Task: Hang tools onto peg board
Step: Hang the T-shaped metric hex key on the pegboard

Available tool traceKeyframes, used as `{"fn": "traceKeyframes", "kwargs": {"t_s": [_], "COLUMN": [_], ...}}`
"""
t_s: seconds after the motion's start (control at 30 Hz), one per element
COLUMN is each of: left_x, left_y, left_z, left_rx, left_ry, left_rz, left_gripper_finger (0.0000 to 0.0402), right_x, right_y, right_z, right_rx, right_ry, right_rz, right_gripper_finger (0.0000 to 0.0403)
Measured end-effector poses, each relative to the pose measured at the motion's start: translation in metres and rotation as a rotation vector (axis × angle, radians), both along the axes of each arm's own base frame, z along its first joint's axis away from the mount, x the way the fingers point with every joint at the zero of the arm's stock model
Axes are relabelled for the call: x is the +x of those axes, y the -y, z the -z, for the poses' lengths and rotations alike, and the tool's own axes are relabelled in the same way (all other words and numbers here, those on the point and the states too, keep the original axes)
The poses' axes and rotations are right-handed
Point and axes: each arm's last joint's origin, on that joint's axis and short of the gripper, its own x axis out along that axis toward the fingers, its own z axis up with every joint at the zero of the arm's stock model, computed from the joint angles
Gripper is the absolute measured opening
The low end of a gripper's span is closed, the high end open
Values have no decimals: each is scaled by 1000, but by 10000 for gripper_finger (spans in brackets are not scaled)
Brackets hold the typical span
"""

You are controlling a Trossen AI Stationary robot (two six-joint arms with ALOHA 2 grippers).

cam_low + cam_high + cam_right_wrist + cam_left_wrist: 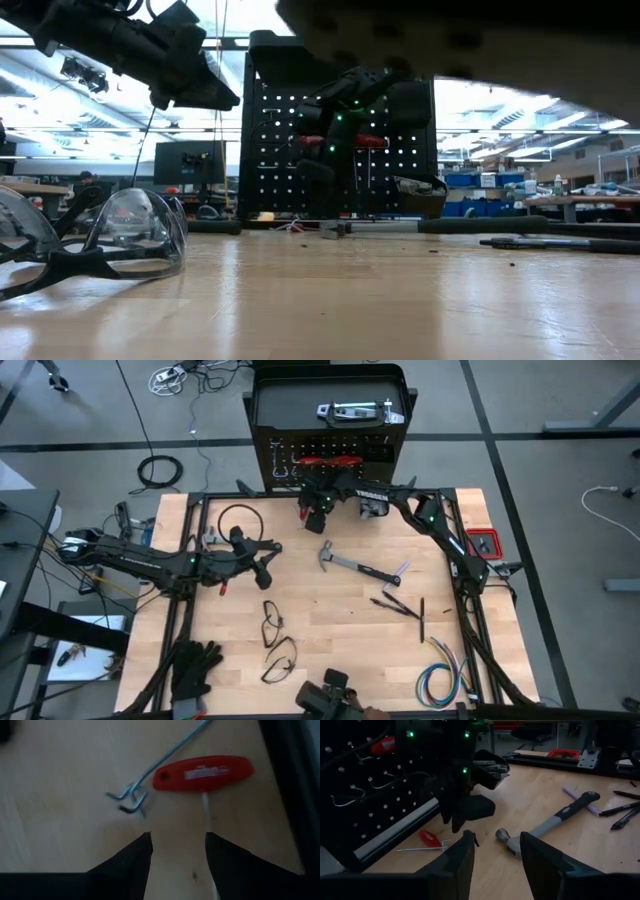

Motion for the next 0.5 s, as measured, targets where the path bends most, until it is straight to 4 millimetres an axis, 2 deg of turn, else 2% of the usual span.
{"fn": "traceKeyframes", "kwargs": {"t_s": [0.23,0.5], "left_x": [0,0], "left_y": [0,0], "left_z": [0,0], "left_rx": [1,17], "left_ry": [-4,-12], "left_rz": [1,6], "left_gripper_finger": [156,156], "right_x": [-2,-8], "right_y": [12,14], "right_z": [6,6], "right_rx": [-10,23], "right_ry": [17,-14], "right_rz": [-3,-27], "right_gripper_finger": [192,190]}}
